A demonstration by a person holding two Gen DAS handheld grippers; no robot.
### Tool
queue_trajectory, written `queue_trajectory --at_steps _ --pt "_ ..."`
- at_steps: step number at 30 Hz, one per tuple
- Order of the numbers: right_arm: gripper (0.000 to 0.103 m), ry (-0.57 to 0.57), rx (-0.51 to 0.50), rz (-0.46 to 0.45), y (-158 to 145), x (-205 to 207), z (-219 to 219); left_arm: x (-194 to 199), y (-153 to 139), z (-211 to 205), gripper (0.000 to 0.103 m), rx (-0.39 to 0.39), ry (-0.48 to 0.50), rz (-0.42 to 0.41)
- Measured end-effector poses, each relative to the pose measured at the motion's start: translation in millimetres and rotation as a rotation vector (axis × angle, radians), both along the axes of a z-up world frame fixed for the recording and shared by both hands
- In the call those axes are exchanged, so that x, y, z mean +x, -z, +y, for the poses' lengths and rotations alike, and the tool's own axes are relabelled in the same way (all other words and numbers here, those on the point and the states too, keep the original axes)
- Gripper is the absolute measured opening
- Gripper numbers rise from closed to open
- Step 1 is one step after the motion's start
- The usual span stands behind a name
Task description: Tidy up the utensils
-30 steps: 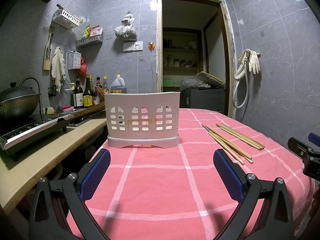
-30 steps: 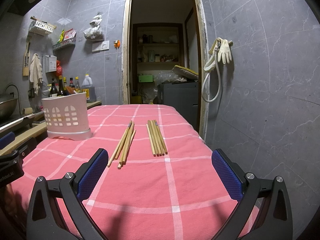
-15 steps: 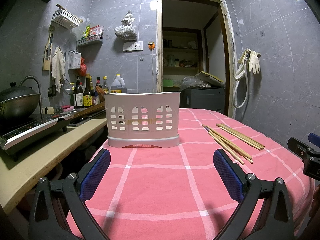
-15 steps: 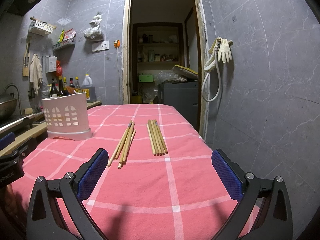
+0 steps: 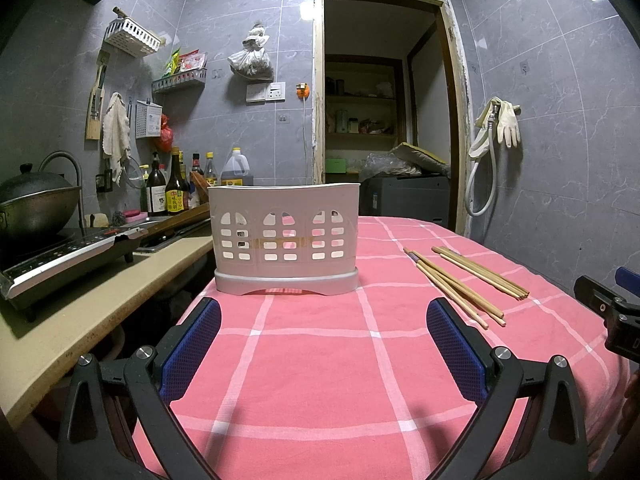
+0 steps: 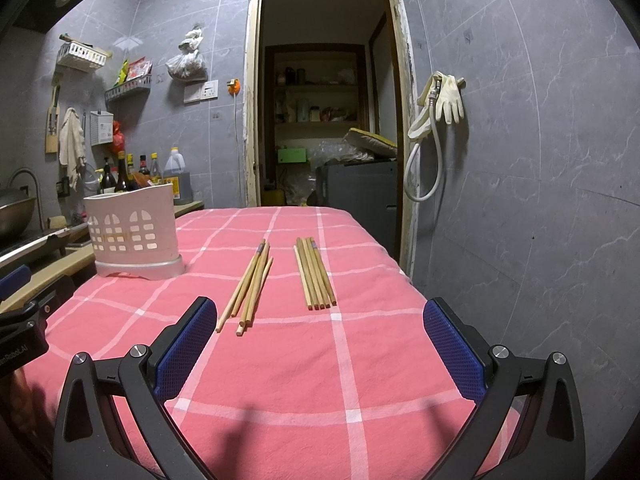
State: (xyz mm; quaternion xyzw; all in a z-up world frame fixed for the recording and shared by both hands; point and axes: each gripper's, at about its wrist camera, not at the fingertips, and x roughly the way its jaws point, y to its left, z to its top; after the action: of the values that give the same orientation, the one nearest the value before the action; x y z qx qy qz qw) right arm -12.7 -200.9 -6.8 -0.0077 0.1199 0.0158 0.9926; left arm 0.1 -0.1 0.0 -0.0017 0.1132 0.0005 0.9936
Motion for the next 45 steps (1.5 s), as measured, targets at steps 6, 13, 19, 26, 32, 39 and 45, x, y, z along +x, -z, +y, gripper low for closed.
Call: queue_trajectory --at_steps 6,13,19,26,32,39,45 --pt "0.103 0.003 0.004 0.000 0 0 -1 0 0 0 0.101 0.000 -0.008 0.004" --pt "0.103 -0.001 0.005 -0.013 -1 -3 -1 5 0 -1 0.101 -0.001 -0.019 -0.001" --pt "0.103 -0.004 0.002 -0.054 -12 4 -7 11 -5 -2 0.101 0.003 -0.036 -0.009" --pt "0.103 -0.002 -0.008 -0.086 -23 16 -8 26 -21 -6 0.101 0.003 -0.043 -0.037" --pt "0.103 -0.017 -0.030 -0.090 -36 40 -20 47 -33 -14 0.101 0.009 -0.042 -0.037" --pt "0.103 -0.041 -0.046 -0.026 -50 78 -34 84 -42 -26 0.101 -0.016 0.023 0.090" --pt "0.103 -0.096 -0.031 0.087 -51 115 -46 112 -46 -34 0.101 -0.036 0.078 0.191"
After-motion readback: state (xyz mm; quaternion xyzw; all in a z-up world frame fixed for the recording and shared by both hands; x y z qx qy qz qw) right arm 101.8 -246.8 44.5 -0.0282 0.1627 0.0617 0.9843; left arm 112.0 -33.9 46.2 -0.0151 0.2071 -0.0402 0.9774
